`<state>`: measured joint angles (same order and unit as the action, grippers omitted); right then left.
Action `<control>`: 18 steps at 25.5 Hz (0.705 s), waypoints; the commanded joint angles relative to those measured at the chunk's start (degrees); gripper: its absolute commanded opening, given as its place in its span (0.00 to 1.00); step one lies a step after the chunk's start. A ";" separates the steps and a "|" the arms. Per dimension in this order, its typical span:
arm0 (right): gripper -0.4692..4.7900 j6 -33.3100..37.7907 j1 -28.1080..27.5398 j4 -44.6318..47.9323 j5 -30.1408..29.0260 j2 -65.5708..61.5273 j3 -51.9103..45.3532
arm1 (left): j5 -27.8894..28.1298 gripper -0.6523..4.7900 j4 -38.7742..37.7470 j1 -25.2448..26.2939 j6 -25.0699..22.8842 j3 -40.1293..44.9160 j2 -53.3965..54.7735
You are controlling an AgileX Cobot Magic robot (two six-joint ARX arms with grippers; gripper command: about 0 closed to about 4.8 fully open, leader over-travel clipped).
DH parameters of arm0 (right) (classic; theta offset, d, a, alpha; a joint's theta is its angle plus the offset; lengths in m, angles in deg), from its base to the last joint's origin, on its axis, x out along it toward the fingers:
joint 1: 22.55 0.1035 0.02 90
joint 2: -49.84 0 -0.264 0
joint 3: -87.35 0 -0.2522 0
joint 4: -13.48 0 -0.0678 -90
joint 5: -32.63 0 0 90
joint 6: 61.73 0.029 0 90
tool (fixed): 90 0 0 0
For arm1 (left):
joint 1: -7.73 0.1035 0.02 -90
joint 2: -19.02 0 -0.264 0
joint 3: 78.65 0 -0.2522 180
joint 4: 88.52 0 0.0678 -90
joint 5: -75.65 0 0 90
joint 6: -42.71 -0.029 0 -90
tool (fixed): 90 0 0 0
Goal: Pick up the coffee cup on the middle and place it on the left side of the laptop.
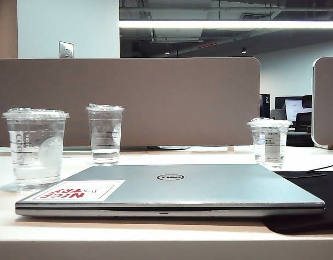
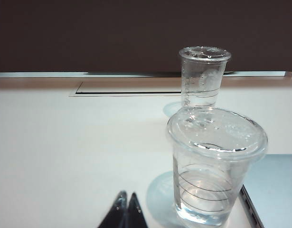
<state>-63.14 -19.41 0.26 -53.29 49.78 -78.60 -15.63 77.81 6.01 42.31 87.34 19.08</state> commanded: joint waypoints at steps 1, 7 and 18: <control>0.08 0.09 0.07 0.94 0.09 0.09 -0.22 | 0.00 0.11 0.39 0.02 -0.22 -0.17 0.00; 0.08 0.09 0.09 0.94 0.09 0.09 -0.22 | 0.04 0.11 0.42 0.07 -0.22 -0.17 0.00; 0.08 0.09 0.09 0.94 0.09 0.09 -0.22 | 1.73 0.11 0.85 0.07 -0.24 -0.17 0.00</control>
<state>-63.14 -19.39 0.26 -53.29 49.78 -78.60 -14.10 77.92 6.03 42.28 87.34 19.08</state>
